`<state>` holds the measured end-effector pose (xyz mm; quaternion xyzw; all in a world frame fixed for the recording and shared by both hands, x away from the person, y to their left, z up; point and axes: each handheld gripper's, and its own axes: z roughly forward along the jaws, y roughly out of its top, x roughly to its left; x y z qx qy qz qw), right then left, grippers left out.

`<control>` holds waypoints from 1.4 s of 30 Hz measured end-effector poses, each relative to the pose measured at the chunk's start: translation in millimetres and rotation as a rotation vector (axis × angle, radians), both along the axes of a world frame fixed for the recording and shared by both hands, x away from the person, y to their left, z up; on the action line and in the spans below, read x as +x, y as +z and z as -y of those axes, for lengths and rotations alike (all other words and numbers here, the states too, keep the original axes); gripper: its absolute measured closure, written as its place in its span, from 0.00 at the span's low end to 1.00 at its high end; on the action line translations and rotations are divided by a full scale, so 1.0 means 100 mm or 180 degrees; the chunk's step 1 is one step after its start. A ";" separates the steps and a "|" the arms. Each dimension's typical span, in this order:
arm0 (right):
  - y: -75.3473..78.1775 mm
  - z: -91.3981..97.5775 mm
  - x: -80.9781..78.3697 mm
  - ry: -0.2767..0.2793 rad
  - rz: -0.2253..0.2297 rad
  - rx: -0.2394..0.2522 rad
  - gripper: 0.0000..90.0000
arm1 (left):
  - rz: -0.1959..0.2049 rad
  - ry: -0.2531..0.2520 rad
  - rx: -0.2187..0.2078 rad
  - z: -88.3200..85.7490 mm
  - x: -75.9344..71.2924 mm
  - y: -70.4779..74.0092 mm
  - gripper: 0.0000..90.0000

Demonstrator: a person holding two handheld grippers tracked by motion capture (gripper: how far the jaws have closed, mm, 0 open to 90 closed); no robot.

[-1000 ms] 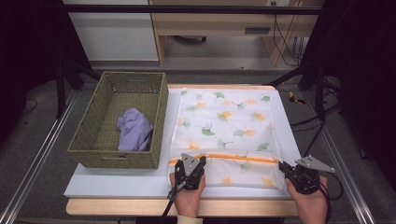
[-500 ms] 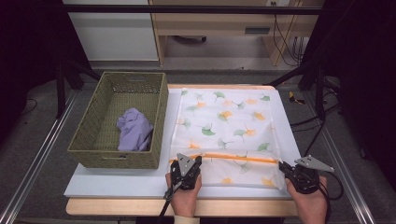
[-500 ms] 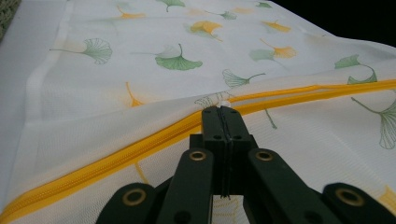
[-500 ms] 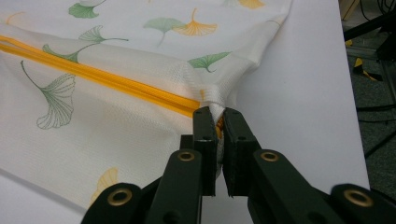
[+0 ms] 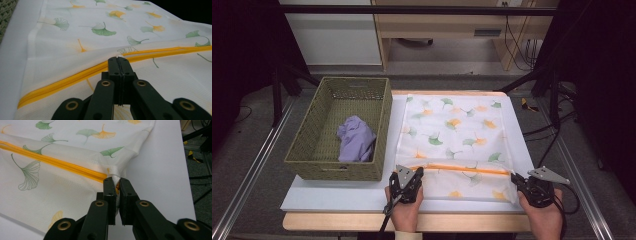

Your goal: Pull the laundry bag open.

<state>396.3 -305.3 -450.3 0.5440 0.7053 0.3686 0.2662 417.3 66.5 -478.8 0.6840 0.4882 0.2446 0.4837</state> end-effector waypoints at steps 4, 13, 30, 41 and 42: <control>0.00 0.00 0.00 -0.0003 0.0000 -0.0006 0.95 | 0.0009 0.0057 0.0114 -0.03 0.00 -0.01 1.00; 0.01 0.01 0.00 -0.0002 0.0010 -0.0002 0.95 | -0.0014 0.0107 0.0094 -0.10 0.00 -0.03 1.00; 0.01 0.02 -0.01 0.0003 -0.0002 0.0025 0.95 | -0.0052 0.0256 0.0069 -0.32 -0.03 -0.06 1.00; 0.00 0.02 0.00 0.0003 -0.0028 -0.0026 0.95 | -0.0070 0.0371 0.0048 -0.46 -0.04 -0.08 1.00; 0.00 0.02 0.00 0.0003 -0.0042 -0.0016 0.95 | -0.0085 0.0374 0.0060 -0.48 -0.04 -0.08 1.00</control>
